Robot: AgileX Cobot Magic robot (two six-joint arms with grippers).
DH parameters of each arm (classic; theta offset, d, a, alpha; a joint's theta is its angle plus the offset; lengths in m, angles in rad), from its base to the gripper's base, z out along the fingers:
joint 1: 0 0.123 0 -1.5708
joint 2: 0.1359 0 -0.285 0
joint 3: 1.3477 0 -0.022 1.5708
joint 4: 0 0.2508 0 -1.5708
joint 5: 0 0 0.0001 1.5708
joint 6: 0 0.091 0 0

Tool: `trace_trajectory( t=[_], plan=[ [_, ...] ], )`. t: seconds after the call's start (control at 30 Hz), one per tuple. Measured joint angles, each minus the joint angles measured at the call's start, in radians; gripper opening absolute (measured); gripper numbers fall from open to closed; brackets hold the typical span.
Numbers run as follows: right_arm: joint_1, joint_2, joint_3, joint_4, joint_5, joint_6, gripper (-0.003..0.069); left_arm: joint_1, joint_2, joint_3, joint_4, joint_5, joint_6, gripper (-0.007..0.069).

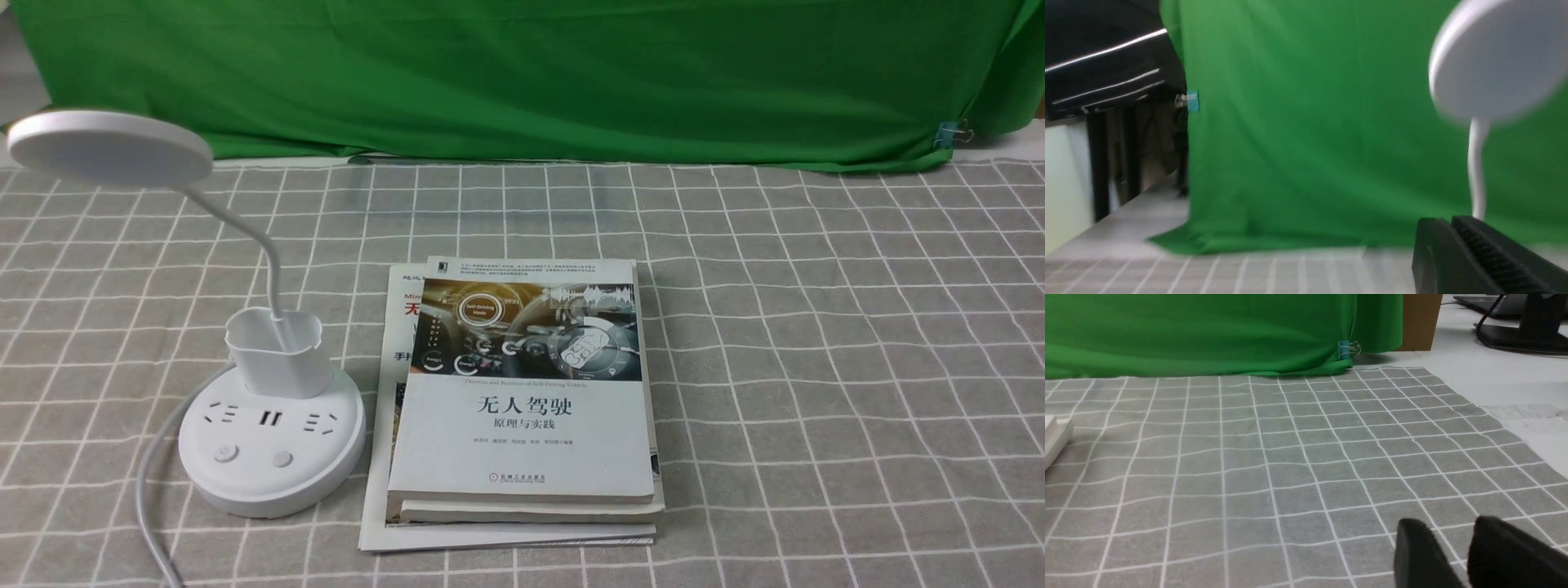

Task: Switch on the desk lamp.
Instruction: Use the left arm to press the button switch on the lamp holder

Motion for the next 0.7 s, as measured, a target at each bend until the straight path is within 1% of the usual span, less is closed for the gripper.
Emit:
trace_trajectory(
  t=[0.07, 0.1, 0.13, 0.23, 0.37, 0.47, 0.5, 0.53, 0.57, 0.63, 0.7],
  plan=[
    [0.000, 0.000, 0.000, 0.000, 0.000, 0.000, 0.0245, 0.000, 0.000, 0.000, -0.020, -0.077, -0.063, 0.0020],
    [0.000, 0.000, 0.000, 0.000, 0.000, 0.000, 0.0245, 0.000, 0.000, 0.000, -0.023, -0.087, -0.067, 0.0020],
    [0.000, 0.000, 0.000, 0.000, 0.000, 0.000, 0.0245, 0.000, 0.003, -0.030, -0.027, -0.075, -0.089, 0.0020],
    [0.000, 0.000, 0.000, 0.000, 0.000, 0.000, 0.0245, 0.000, 0.056, -0.158, -0.008, 0.004, -0.105, 0.0020],
    [0.000, 0.000, 0.000, 0.000, 0.000, 0.000, 0.0245, 0.000, 0.192, -0.403, 0.021, 0.231, -0.107, 0.0020],
    [0.000, 0.000, 0.000, 0.000, 0.000, 0.000, 0.0245, 0.000, 0.347, -0.593, 0.023, 0.533, -0.107, 0.0020],
    [0.000, 0.000, 0.000, 0.000, 0.000, 0.000, 0.0245, 0.000, 0.357, -0.601, 0.023, 0.551, -0.107, 0.0020],
    [0.000, 0.000, 0.000, 0.000, 0.000, 0.001, 0.0245, 0.000, 0.427, -0.641, 0.024, 0.664, -0.105, 0.0020],
    [0.000, 0.000, 0.000, 0.000, 0.000, 0.001, 0.0245, 0.000, 0.477, -0.654, 0.028, 0.725, -0.100, 0.0020],
    [0.000, 0.000, 0.000, 0.000, 0.000, 0.001, 0.0245, 0.000, 0.564, -0.659, 0.051, 0.800, -0.069, 0.0020],
    [0.000, 0.000, 0.000, 0.000, 0.000, 0.001, 0.0245, 0.000, 0.646, -0.659, 0.069, 0.837, -0.051, 0.0020]
  ],
)
